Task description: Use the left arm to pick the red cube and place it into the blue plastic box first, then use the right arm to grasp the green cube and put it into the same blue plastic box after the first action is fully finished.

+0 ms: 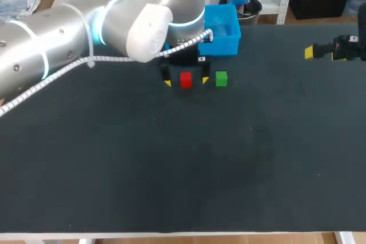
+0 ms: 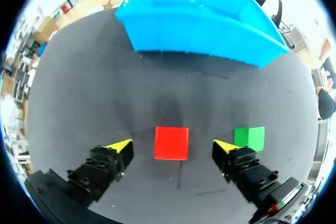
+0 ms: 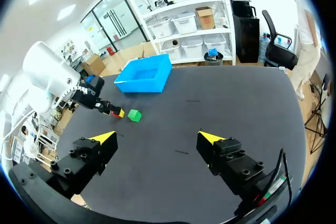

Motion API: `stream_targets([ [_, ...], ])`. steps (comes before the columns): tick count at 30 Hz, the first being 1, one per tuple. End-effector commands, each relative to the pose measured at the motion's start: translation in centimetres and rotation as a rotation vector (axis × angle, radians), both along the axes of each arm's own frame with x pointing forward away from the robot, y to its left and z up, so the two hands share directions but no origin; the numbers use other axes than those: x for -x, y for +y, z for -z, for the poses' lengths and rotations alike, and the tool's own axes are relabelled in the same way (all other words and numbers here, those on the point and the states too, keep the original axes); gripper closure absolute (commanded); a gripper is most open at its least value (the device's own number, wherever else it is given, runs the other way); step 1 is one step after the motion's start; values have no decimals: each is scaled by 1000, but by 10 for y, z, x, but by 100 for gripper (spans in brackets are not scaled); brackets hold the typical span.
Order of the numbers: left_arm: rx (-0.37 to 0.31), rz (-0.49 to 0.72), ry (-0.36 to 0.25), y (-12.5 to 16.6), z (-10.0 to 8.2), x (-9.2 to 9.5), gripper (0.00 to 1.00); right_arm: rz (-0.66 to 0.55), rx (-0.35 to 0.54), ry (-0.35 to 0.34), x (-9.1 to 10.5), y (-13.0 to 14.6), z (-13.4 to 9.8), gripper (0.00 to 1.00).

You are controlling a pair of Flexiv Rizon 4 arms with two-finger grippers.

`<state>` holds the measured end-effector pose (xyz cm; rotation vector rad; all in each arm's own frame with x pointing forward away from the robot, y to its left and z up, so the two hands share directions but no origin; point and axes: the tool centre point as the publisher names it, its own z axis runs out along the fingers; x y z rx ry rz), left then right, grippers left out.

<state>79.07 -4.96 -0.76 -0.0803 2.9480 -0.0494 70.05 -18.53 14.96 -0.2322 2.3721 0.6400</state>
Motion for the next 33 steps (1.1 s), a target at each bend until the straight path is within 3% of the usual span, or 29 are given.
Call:
stream_targets([
  [1,1,-5,7,-1,4,-3,84,-1,0,0,0,0,0,0],
  [2,0,-8,9,0,4,-3,98,-1,0,0,0,0,0,0],
  [3,-1,-9,10,0,5,-3,100,-1,0,0,0,0,0,0],
  [22,-13,1,7,2,5,-1,100,-1,0,0,0,0,0,0],
  [33,-35,17,-52,8,-24,-1,100,-1,0,0,0,0,0,0],
])
